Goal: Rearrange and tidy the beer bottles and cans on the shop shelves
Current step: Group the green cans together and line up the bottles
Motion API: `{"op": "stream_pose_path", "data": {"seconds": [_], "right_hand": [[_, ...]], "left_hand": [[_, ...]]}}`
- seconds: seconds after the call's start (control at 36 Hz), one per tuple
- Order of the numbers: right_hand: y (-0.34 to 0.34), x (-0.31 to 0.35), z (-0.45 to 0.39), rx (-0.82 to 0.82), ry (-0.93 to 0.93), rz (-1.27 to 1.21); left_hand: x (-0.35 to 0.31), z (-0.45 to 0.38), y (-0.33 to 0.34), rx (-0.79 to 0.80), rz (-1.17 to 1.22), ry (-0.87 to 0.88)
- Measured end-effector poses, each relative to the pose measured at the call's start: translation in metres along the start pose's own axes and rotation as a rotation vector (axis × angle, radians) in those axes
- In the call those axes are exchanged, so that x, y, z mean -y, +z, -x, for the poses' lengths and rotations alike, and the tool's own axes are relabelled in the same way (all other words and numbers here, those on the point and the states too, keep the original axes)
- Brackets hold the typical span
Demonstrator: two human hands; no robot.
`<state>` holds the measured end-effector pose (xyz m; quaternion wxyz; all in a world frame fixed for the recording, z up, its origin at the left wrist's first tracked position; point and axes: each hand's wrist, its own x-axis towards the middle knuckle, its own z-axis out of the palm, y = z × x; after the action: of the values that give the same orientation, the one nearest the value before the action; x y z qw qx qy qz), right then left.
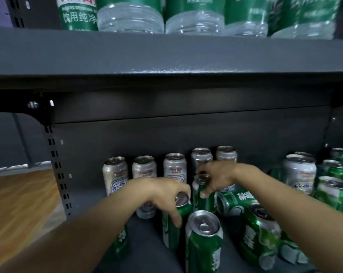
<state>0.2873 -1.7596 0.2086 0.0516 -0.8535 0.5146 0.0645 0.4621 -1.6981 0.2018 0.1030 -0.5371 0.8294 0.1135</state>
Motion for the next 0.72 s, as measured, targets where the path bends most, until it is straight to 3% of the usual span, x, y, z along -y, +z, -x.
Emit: {"op": "stream_pose_path", "data": {"seconds": [0.08, 0.25, 0.42, 0.47, 0.56, 0.61, 0.67, 0.72], "right_hand": [[-0.001, -0.003, 0.009, -0.062, -0.029, -0.025], [-0.011, -0.006, 0.041, 0.128, -0.108, 0.003], [-0.007, -0.007, 0.053, 0.136, -0.134, -0.002], [-0.015, -0.019, 0.058, 0.086, -0.135, -0.204], [-0.034, -0.049, 0.048, -0.343, -0.046, -0.537], [-0.043, -0.066, 0.032, -0.518, 0.079, -0.396], [-0.042, -0.076, 0.019, -0.467, 0.154, -0.167], [-0.036, -0.078, 0.011, -0.294, 0.157, -0.013]], "left_hand": [[-0.001, 0.01, -0.004, 0.056, -0.031, -0.045], [-0.004, 0.03, -0.006, 0.228, 0.029, -0.097], [-0.015, 0.036, -0.01, 0.259, 0.039, -0.116], [-0.015, 0.038, -0.015, 0.17, 0.087, -0.102], [-0.013, 0.028, -0.027, -0.144, 0.242, -0.045], [-0.013, 0.011, -0.035, -0.377, 0.21, -0.08], [-0.016, -0.009, -0.042, -0.56, 0.104, -0.128], [-0.021, -0.029, -0.046, -0.665, 0.027, -0.137]]}}
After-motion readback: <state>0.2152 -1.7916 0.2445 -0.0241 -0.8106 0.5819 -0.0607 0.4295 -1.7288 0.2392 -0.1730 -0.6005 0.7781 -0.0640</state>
